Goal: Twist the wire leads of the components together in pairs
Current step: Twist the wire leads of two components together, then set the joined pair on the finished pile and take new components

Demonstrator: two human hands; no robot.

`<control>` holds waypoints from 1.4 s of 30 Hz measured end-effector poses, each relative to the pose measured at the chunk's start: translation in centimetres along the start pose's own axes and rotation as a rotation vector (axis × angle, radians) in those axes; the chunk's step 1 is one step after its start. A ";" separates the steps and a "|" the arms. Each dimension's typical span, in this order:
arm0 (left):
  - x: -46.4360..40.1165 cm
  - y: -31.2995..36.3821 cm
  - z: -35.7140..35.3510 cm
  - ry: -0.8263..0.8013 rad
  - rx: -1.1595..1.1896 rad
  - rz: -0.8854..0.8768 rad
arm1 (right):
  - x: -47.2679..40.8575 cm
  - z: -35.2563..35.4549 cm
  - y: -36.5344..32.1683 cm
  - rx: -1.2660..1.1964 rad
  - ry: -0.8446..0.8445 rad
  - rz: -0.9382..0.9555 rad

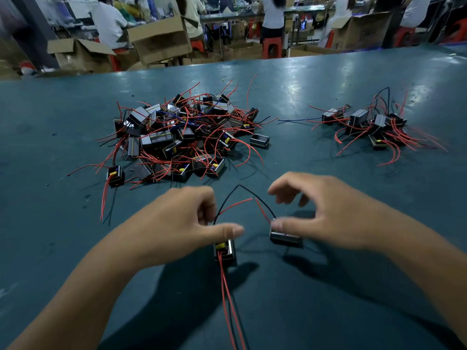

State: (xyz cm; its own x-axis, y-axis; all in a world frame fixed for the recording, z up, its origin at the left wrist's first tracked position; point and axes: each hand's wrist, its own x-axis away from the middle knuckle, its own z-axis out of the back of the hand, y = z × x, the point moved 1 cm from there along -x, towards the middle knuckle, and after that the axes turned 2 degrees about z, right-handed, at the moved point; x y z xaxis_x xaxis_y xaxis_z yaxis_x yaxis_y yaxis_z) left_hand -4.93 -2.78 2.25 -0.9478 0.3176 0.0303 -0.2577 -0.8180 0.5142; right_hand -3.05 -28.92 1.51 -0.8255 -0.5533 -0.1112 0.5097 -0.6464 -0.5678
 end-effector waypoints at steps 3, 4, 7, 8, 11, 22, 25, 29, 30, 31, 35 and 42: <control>-0.1 -0.6 -0.9 -0.207 -0.096 0.120 | 0.0 -1.1 -0.3 0.155 -0.126 0.021; -0.2 -0.7 -1.1 -0.246 -0.067 0.131 | -0.1 -1.2 -0.4 0.180 -0.122 0.011; -0.7 -0.2 -2.1 -0.214 0.101 0.139 | -0.1 -1.5 -0.6 0.266 -0.049 -0.068; -1.0 0.1 -2.6 -0.176 0.152 0.145 | -0.1 -1.8 -0.8 0.278 -0.008 -0.089; -1.6 1.1 -4.1 -0.107 0.338 0.182 | -0.1 -2.8 -1.6 0.228 0.080 -0.119; -2.2 1.6 -5.1 -0.131 0.715 0.187 | 0.2 -3.5 -2.4 0.171 0.088 -0.218; -2.3 1.1 -4.7 -0.127 0.651 0.158 | 0.0 -4.2 -2.6 0.238 0.123 -0.205; -2.4 1.0 -4.6 -0.128 0.636 0.135 | -0.3 -4.4 -2.7 0.256 0.145 -0.179; -2.4 1.0 -4.7 -0.129 0.646 0.132 | -0.3 -4.4 -2.7 0.260 0.140 -0.175; -2.4 1.0 -4.7 -0.132 0.659 0.131 | -0.3 -4.4 -2.6 0.265 0.135 -0.170; -2.4 1.1 -4.8 -0.164 0.713 0.130 | -0.7 -4.8 -2.8 0.280 0.127 -0.172; -2.5 1.3 -4.8 -0.151 0.721 0.057 | -0.2 -3.2 -2.8 0.296 0.112 -0.213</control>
State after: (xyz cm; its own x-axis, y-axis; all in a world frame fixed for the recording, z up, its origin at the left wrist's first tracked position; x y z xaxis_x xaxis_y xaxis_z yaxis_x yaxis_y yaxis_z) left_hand -3.80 -6.95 -1.26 -0.9063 0.3892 0.1646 0.0280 -0.3333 0.9424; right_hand -5.08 -25.30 0.47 -0.9335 -0.3399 -0.1139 0.3583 -0.8735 -0.3296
